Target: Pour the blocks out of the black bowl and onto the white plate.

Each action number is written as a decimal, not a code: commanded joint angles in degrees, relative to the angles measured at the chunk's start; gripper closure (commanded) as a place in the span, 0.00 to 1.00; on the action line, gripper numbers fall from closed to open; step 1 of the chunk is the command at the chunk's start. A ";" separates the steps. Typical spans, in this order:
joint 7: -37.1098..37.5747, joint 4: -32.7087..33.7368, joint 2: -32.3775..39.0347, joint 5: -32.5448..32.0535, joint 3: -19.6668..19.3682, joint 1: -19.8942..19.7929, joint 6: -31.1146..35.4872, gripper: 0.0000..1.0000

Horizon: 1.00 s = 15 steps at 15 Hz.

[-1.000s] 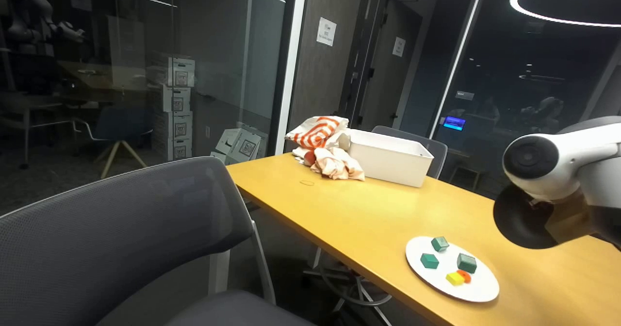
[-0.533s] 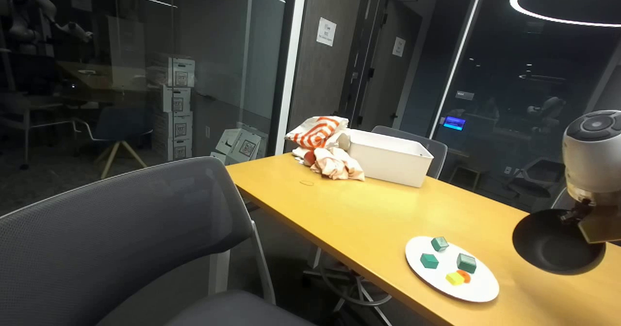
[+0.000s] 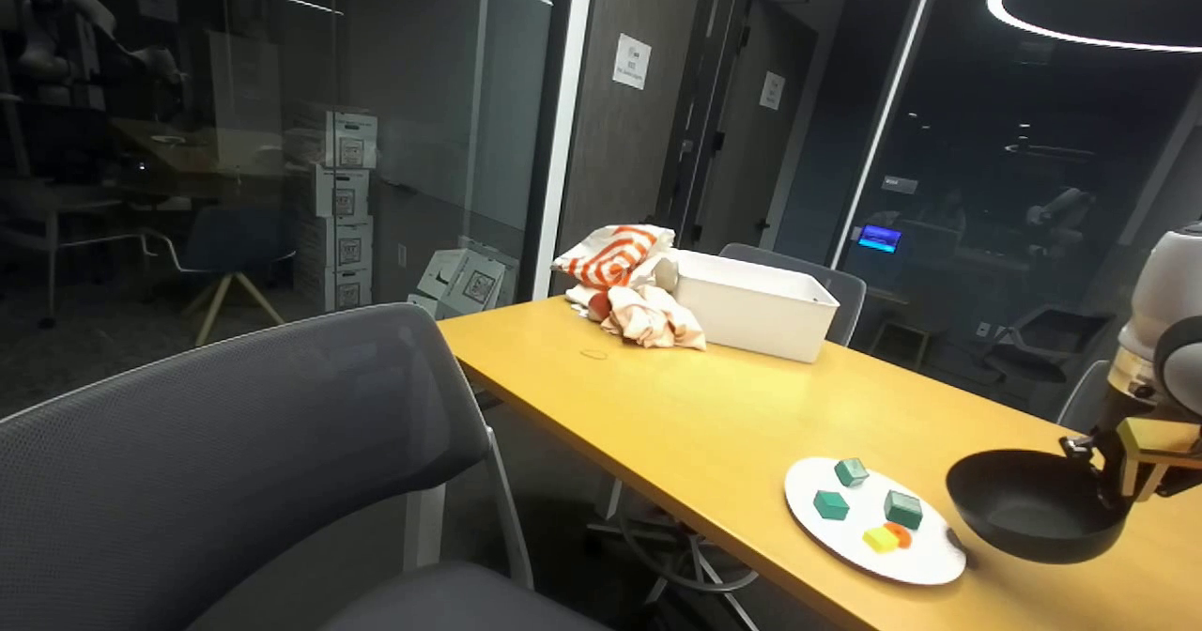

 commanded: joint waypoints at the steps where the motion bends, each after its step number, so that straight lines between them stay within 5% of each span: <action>1: -12.35 1.84 2.82 14.56 -0.48 -1.88 1.09 0.96; 9: -18.42 6.65 8.88 17.64 -2.49 -5.56 1.12 0.96; 10: -18.56 7.05 9.35 17.80 -2.62 -5.71 1.41 0.71; 12: -19.27 7.52 9.66 18.22 -2.70 -5.83 1.63 0.64; 15: -19.36 7.94 9.18 17.41 -2.81 -5.68 1.53 0.40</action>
